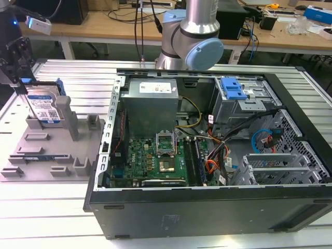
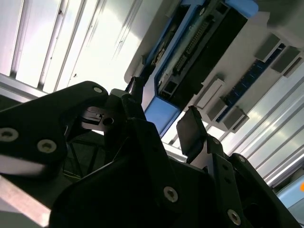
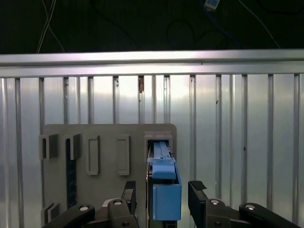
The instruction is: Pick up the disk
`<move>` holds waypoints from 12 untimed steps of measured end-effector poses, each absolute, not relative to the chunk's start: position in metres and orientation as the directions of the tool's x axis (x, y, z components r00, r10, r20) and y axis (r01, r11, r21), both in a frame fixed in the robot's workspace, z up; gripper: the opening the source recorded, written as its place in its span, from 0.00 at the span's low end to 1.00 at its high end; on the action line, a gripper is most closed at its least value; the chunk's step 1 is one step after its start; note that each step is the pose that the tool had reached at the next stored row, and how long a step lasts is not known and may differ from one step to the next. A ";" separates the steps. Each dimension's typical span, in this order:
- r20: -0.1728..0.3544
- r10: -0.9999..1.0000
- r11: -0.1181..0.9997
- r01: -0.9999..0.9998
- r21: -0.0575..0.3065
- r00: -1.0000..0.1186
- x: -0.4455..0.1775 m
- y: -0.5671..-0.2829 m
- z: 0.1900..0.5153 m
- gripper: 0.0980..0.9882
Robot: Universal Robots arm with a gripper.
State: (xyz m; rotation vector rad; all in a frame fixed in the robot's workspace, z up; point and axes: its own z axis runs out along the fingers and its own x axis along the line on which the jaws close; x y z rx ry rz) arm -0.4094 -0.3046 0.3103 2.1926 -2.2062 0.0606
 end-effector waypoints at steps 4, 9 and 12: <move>0.049 -0.999 0.006 -1.000 -0.003 -0.006 -0.409 -0.305 0.305 0.52; 0.049 -0.999 0.006 -1.000 -0.002 -0.006 -0.409 -0.305 0.302 0.52; 0.049 -0.999 0.006 -1.000 -0.001 -0.006 -0.409 -0.305 0.301 0.52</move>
